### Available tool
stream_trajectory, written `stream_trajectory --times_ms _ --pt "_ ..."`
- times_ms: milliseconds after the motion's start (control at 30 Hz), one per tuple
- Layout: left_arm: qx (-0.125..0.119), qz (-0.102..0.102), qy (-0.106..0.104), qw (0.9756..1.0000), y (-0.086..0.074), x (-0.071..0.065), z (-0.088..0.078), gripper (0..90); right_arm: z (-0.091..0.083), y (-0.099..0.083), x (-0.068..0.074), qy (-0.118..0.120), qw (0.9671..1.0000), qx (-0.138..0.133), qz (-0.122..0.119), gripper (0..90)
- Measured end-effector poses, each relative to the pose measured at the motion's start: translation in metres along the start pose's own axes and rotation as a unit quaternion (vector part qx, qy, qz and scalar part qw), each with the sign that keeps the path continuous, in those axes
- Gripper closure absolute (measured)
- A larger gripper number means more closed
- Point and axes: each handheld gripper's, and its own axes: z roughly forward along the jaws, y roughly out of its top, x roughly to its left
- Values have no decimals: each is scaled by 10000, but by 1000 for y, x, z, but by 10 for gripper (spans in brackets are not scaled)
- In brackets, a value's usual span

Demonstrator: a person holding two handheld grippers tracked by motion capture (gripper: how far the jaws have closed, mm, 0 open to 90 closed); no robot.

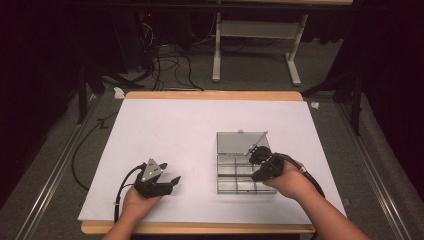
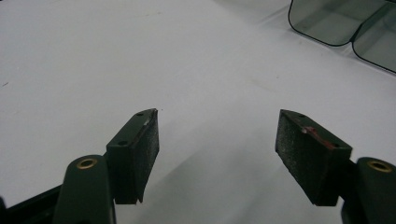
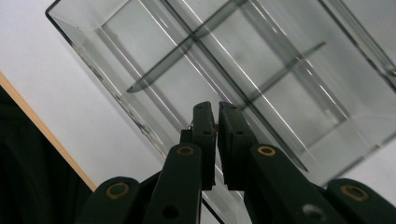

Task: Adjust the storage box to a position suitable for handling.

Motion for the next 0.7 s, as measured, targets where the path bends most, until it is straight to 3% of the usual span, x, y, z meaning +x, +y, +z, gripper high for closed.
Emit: stream_trajectory --times_ms 233,700 --pt "-6 -7 2 10000 0 0 0 306 15 9 5 25 9997 94 -204 868" --pt "-20 -58 -70 10000 0 2 0 305 38 14 7 45 9993 280 -253 867"
